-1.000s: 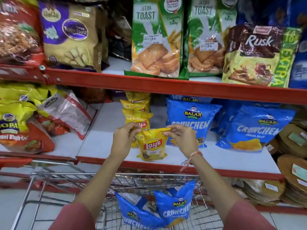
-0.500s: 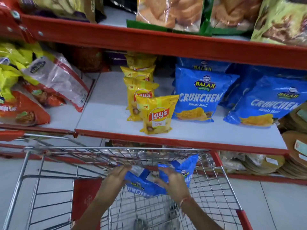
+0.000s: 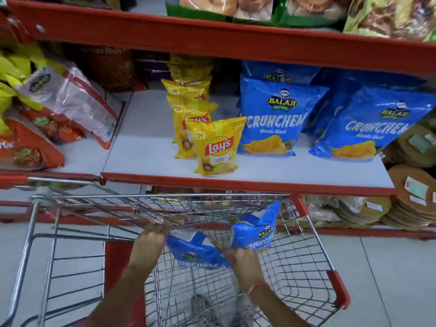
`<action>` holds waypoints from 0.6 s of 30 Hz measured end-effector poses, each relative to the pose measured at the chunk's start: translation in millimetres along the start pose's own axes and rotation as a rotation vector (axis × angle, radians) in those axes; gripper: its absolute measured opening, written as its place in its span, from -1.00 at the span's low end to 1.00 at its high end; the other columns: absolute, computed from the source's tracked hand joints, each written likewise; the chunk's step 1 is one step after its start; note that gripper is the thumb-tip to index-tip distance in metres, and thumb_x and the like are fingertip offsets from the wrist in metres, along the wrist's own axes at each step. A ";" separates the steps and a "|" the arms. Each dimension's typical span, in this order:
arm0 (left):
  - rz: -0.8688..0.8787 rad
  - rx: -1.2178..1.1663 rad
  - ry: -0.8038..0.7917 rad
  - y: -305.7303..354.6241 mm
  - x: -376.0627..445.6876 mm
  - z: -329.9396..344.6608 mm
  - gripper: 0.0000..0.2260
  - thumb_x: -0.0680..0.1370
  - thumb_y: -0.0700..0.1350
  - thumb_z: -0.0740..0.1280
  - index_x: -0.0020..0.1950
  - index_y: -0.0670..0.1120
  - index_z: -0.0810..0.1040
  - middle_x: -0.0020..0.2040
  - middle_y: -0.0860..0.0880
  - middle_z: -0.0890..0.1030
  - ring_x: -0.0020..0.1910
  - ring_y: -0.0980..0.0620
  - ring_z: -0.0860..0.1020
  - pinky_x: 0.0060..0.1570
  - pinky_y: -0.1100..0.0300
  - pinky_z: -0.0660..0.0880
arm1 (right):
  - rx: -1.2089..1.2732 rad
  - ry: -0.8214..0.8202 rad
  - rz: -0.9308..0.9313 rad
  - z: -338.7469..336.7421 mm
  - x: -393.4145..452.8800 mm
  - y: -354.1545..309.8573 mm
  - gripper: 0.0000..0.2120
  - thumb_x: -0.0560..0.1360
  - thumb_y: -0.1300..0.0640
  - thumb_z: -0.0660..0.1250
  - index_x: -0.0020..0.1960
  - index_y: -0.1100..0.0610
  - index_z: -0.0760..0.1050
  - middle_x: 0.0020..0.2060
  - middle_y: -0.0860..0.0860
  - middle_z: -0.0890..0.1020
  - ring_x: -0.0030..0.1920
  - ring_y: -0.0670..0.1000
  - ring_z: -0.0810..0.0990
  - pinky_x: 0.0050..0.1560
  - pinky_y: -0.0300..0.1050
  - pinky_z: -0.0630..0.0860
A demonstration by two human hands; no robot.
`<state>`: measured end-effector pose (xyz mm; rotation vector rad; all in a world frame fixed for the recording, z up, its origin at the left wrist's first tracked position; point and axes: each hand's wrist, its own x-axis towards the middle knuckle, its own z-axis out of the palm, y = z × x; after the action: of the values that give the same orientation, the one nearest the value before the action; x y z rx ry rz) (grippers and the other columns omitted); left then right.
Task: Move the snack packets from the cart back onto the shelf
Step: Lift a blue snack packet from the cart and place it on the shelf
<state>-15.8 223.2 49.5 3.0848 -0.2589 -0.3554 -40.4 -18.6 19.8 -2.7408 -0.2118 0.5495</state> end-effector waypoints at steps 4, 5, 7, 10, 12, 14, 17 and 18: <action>-0.032 -0.139 0.050 8.0 -15.6 -37.5 -0.58 0.32 -0.41 0.42 0.14 -0.15 0.55 0.18 -0.08 0.60 0.26 -0.10 0.51 0.30 0.07 0.48 | 0.320 0.189 -0.010 -47.2 -24.9 7.5 -0.81 0.55 0.13 0.31 0.11 0.02 0.63 -0.01 0.04 0.74 -0.06 0.00 0.68 -0.01 -0.17 0.55; -0.030 -0.184 0.079 11.3 -19.0 -47.1 -0.61 0.36 -0.39 0.40 0.16 -0.15 0.54 0.19 -0.09 0.59 0.27 -0.11 0.50 0.35 0.04 0.43 | 0.363 0.247 -0.024 -62.6 -30.3 8.3 -0.83 0.53 0.11 0.35 0.08 0.03 0.65 -0.03 0.01 0.74 -0.08 -0.04 0.69 0.00 -0.20 0.58; -0.038 -0.298 0.174 20.4 -25.0 -68.7 -0.67 0.36 -0.40 0.40 0.09 -0.16 0.57 0.08 -0.13 0.62 0.12 -0.14 0.57 0.17 0.02 0.54 | 0.437 0.328 -0.052 -92.8 -40.2 12.0 -0.86 0.49 0.10 0.40 0.02 0.03 0.68 -0.08 -0.03 0.75 -0.14 -0.12 0.69 -0.03 -0.29 0.59; -0.031 -0.396 0.339 41.5 -25.1 -99.8 -0.72 0.39 -0.44 0.37 0.02 -0.15 0.58 -0.01 -0.11 0.64 -0.02 -0.08 0.61 -0.02 0.15 0.53 | 0.488 0.452 -0.115 -137.7 -50.0 24.4 -0.88 0.44 0.12 0.44 -0.03 0.03 0.69 -0.12 -0.09 0.75 -0.16 -0.21 0.68 -0.09 -0.38 0.55; -0.026 -0.496 0.466 59.4 -20.7 -121.1 -0.80 0.45 -0.41 0.36 -0.04 -0.15 0.59 -0.08 -0.10 0.65 -0.09 0.04 0.58 -0.05 0.28 0.42 | 0.556 0.504 -0.137 -165.7 -52.9 35.5 -0.89 0.44 0.14 0.45 -0.04 0.03 0.69 -0.13 -0.11 0.75 -0.12 -0.27 0.66 -0.10 -0.46 0.53; -0.015 -0.554 0.563 78.7 -12.8 -143.2 -0.85 0.48 -0.38 0.34 -0.07 -0.16 0.58 -0.12 -0.10 0.65 -0.13 0.13 0.51 -0.07 0.38 0.36 | 0.603 0.568 -0.155 -193.8 -52.9 47.4 -0.89 0.43 0.17 0.45 -0.06 0.05 0.70 -0.15 -0.11 0.74 -0.14 -0.36 0.63 -0.13 -0.51 0.53; -0.009 -0.559 0.689 109.5 4.7 -176.8 -0.88 0.49 -0.38 0.34 -0.08 -0.18 0.58 -0.13 -0.13 0.66 -0.13 0.05 0.54 -0.07 0.40 0.37 | 0.598 0.691 -0.191 -238.7 -48.6 64.4 -0.90 0.42 0.18 0.45 -0.08 0.06 0.70 -0.17 -0.13 0.72 -0.15 -0.38 0.61 -0.16 -0.60 0.47; -0.009 -0.559 0.729 120.4 12.2 -188.1 -0.89 0.48 -0.37 0.34 -0.08 -0.20 0.59 -0.13 -0.14 0.67 -0.12 0.01 0.56 -0.08 0.34 0.37 | 0.591 0.723 -0.204 -254.3 -45.7 70.2 -0.89 0.43 0.20 0.45 -0.08 0.07 0.70 -0.18 -0.14 0.71 -0.16 -0.38 0.60 -0.18 -0.61 0.46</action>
<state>19.3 103.7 235.2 2.4449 -0.0927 0.5914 24.4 -168.7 231.8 -2.1284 -0.1165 -0.3898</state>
